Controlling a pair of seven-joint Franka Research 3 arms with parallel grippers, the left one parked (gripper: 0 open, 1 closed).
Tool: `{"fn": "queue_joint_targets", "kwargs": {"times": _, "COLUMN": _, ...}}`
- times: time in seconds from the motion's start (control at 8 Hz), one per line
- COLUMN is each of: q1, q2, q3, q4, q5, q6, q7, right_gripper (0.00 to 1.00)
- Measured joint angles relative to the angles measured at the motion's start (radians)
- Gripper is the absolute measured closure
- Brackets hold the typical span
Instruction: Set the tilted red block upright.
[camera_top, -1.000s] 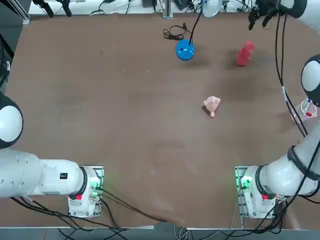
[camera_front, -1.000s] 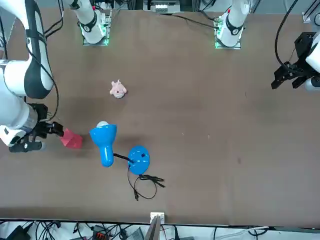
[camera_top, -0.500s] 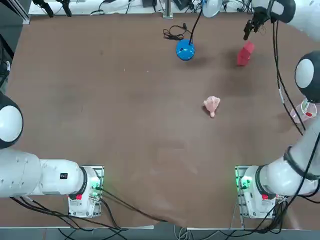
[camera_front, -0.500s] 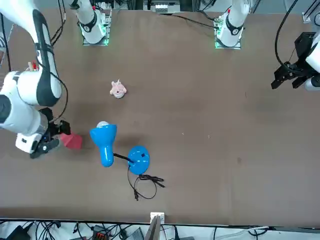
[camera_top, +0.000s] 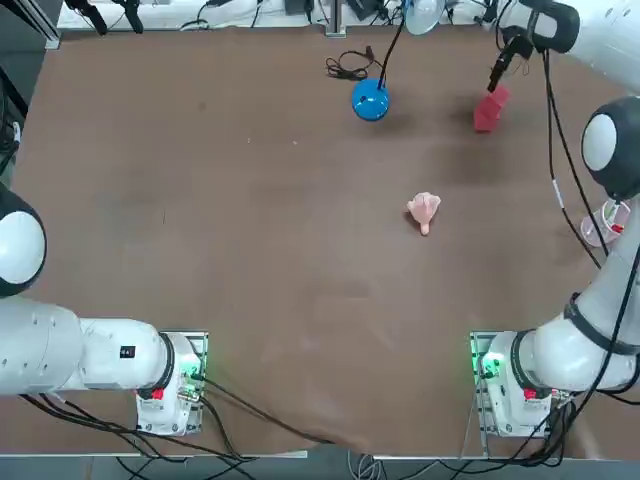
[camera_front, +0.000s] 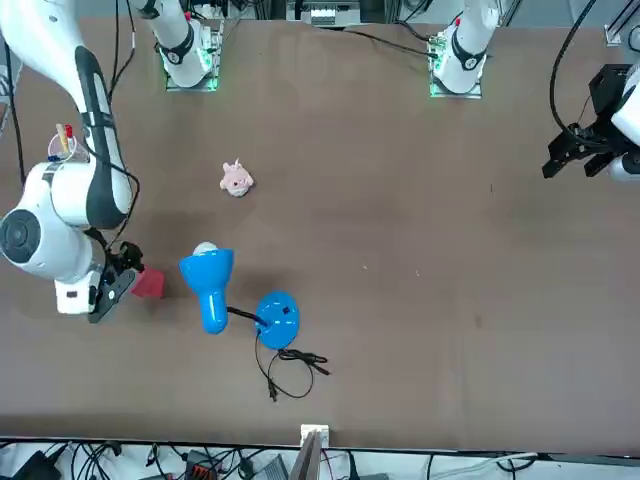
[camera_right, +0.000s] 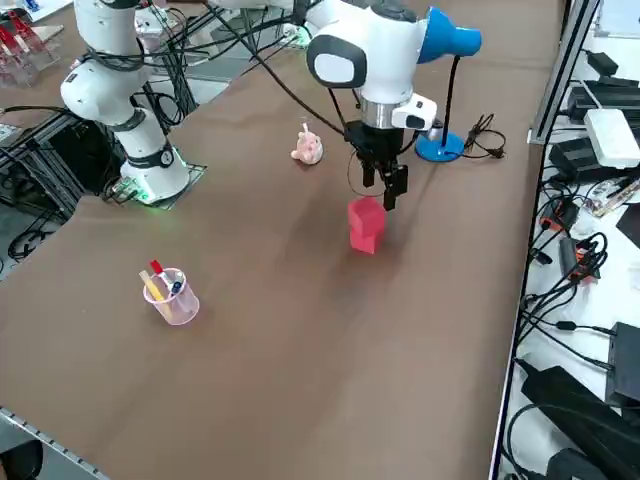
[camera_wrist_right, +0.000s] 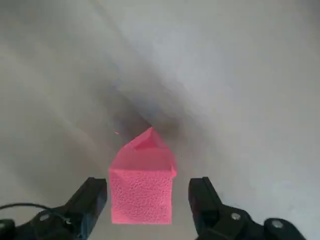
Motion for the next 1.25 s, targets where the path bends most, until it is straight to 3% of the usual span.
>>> {"fn": "queue_joint_targets", "kwargs": {"times": 1.25, "q1": 0.001, "q2": 0.000, "q3": -0.001, "q4": -0.023, "q5": 0.000, "q6": 0.000, "q7": 0.001, "right_gripper": 0.01}}
